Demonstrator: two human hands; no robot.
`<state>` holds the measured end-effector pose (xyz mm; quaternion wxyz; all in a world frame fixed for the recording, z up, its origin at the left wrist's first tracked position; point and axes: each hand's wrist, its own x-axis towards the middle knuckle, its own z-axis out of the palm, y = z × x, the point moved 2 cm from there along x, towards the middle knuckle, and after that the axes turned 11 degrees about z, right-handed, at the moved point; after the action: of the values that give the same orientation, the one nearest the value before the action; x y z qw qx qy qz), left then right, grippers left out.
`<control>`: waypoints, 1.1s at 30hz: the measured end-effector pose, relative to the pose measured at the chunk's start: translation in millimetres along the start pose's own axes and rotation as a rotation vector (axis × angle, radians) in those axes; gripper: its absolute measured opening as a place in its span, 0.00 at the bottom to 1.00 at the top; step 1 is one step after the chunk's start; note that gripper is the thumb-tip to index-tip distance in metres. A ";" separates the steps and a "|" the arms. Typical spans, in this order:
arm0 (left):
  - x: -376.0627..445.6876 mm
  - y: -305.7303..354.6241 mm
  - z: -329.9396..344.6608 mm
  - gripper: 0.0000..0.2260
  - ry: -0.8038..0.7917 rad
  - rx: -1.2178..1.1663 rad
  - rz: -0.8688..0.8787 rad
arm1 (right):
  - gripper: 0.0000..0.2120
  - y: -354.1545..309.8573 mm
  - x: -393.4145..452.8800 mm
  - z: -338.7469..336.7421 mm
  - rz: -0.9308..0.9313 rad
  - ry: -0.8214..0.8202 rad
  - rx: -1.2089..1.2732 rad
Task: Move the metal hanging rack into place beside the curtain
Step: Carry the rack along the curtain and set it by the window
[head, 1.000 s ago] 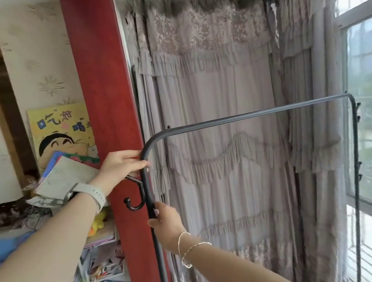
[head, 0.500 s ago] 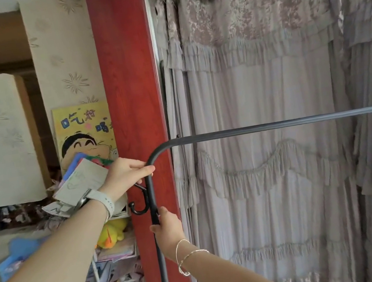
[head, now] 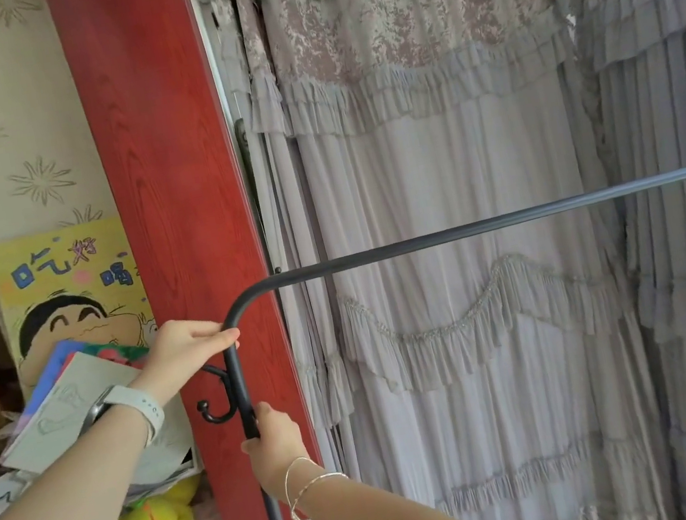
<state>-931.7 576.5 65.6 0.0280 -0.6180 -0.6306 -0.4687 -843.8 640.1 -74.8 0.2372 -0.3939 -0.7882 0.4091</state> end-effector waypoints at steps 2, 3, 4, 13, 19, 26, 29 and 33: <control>6.5 -10.8 1.7 0.05 -0.007 -0.005 -0.014 | 0.14 1.2 13.3 3.7 0.008 0.007 -0.008; 8.3 -15.5 2.8 0.05 -0.001 -0.002 -0.021 | 0.14 1.8 18.4 6.1 0.017 0.012 -0.016; 10.3 -20.1 4.0 0.05 0.014 -0.004 -0.026 | 0.14 2.5 24.3 8.7 0.022 0.017 -0.023; 20.2 -36.1 9.2 0.06 0.038 -0.038 -0.004 | 0.13 2.9 26.0 -5.7 -0.065 -0.017 -0.088; 27.4 -43.1 16.0 0.03 -0.012 0.095 0.013 | 0.09 -12.2 5.9 -167.5 -0.473 0.343 -0.377; 49.5 22.4 67.5 0.14 0.154 0.577 0.233 | 0.16 52.0 1.2 -410.3 -0.266 0.762 -0.932; 69.1 82.0 118.9 0.17 0.132 0.842 0.332 | 0.18 101.1 -3.4 -470.1 -0.104 0.576 -0.894; 92.3 120.9 178.5 0.18 0.124 0.936 0.195 | 0.22 140.5 -6.7 -509.0 -0.304 0.504 -0.970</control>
<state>-759.0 733.2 89.8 0.3843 -0.5660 -0.7102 -0.1658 -425.6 917.6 89.4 0.2661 -0.4255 -0.8527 -0.1452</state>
